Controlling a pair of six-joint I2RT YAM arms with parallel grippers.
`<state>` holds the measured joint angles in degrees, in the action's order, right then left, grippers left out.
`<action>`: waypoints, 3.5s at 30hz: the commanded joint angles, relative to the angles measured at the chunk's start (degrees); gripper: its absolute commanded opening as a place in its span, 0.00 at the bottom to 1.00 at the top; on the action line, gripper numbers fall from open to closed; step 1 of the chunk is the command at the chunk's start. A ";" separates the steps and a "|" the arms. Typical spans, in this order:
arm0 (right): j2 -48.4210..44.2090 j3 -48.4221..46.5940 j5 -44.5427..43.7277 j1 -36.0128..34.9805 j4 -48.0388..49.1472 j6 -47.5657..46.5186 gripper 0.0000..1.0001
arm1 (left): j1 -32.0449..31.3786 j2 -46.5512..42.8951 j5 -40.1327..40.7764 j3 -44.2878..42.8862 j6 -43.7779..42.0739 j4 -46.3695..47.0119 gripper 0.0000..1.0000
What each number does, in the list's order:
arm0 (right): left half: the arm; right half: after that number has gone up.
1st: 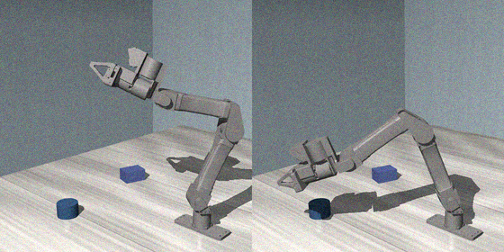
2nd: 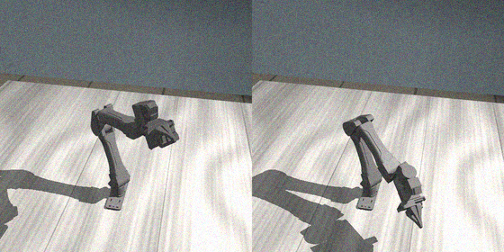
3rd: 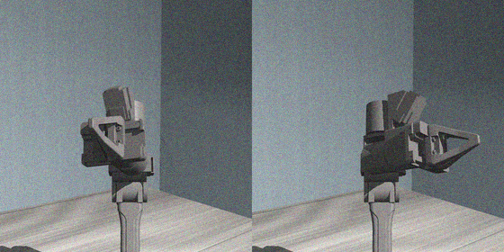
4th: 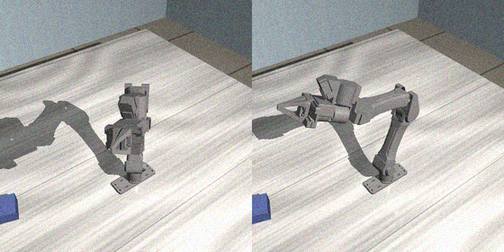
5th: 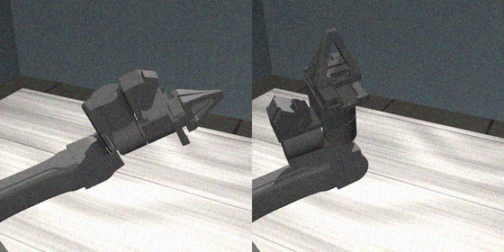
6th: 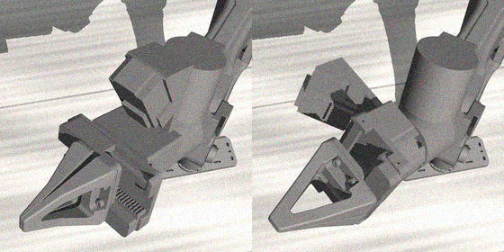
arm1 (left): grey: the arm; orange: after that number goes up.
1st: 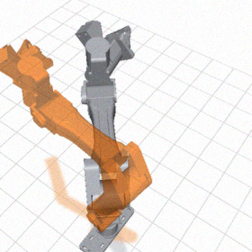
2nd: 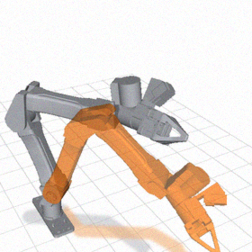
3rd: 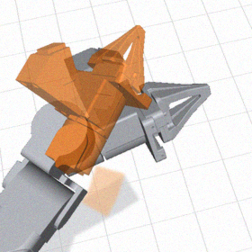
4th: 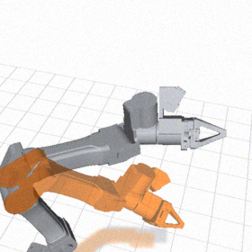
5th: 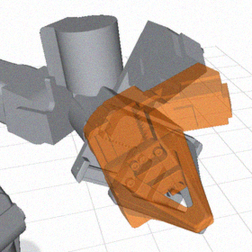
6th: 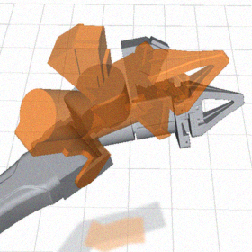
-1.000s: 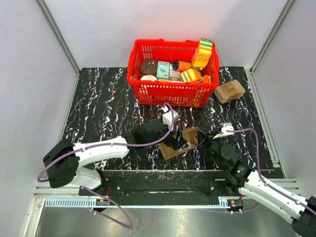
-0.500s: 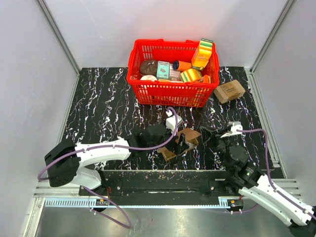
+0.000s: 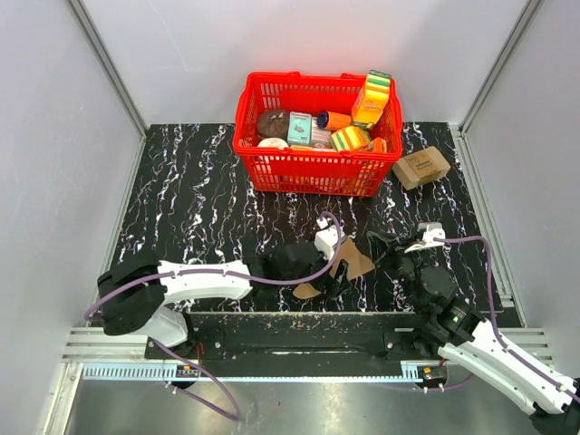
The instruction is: Fold the paper box
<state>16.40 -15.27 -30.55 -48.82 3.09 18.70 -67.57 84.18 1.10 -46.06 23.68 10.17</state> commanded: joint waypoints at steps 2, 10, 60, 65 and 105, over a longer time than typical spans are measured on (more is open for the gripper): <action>0.29 -1.87 -1.10 -0.49 -0.19 -1.12 0.43 | -1.16 1.51 1.18 1.24 2.15 3.97 0.81; 0.65 -1.70 -1.27 -0.40 -0.02 -1.12 0.43 | -1.60 3.88 0.83 1.59 3.21 5.38 0.81; 43.62 -16.55 43.03 24.30 -6.70 3.54 0.68 | -4.85 -13.78 30.54 15.65 43.20 -10.35 0.99; 44.86 -15.67 42.06 24.38 -6.26 3.54 0.59 | -4.85 -12.99 30.63 16.79 43.12 -5.44 0.98; 47.76 -10.49 50.14 24.38 0.24 11.18 0.69 | 5.08 -8.51 19.55 16.89 34.07 10.48 0.83</action>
<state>65.25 -26.13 14.48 -24.23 -0.62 27.05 -63.11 74.56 24.27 -28.23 59.35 13.93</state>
